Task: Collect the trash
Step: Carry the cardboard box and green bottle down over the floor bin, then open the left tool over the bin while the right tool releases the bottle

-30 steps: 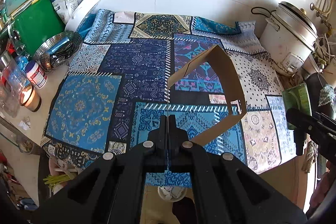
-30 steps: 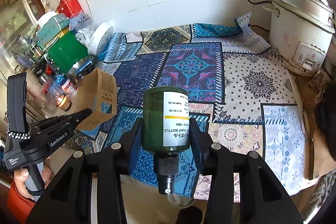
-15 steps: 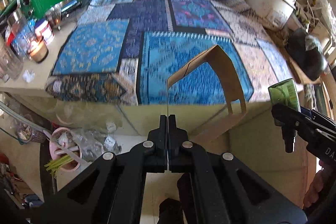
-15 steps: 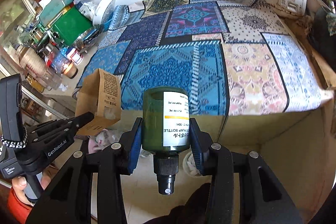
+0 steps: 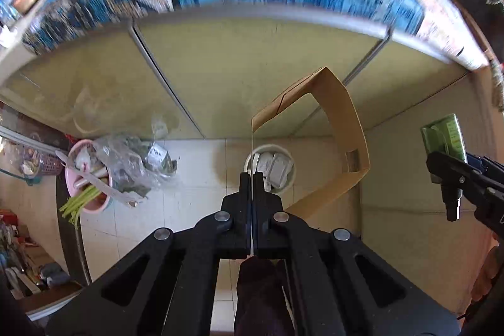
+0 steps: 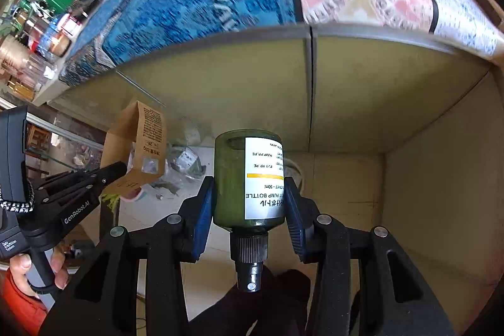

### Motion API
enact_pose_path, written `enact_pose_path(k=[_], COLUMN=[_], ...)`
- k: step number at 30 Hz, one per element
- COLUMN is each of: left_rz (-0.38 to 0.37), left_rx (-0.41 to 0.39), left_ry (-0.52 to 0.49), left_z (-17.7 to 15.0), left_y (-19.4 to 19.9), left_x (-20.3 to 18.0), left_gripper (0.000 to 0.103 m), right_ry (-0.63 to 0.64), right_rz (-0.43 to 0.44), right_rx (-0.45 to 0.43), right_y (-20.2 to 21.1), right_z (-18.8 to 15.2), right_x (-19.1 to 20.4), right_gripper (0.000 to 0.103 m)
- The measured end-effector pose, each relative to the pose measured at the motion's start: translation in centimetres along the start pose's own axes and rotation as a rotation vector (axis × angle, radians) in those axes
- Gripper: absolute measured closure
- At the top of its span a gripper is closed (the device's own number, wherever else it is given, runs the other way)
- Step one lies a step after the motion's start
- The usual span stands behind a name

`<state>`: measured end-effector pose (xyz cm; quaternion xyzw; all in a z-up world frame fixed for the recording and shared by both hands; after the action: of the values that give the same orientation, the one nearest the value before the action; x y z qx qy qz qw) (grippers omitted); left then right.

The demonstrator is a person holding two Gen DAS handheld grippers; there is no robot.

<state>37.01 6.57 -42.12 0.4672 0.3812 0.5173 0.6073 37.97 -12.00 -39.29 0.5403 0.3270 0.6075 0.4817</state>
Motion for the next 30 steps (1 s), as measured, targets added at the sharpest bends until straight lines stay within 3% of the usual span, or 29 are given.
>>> enact_pose_path(k=[10,23,30], left_rz=[-0.015,-0.045,-0.102], left_rx=[0.136,0.233,0.239], left_ry=[0.087,0.090,0.134], left_z=[-3.7,-7.6,-8.2], left_y=[-16.5,-37.9,-46.0], left_x=[-0.2,-1.0,-1.7], left_gripper=[0.103,0.103,0.103], right_ry=[-0.026,0.021,-0.013], right_rz=[-0.049,-0.024,-0.023], right_rx=[0.144,0.186,0.229], right_y=[-14.8,-31.5,-38.4], right_z=[-1.0,-2.5,-2.4], right_x=[-7.3,-9.4,-10.8], right_gripper=[0.064,0.064,0.064])
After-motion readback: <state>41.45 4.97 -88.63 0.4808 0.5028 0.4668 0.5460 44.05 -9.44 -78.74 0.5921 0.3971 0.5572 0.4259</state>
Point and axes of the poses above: each gripper's, at about its wrist camera, not at the fingertips, and y roughly against the way its jaws point, x to its left, z to its top, the point moved 2 cm from there along -y, roughly the way its jaws point, and after that the axes turned 15 degrees about -y, right-handed, at the moved point
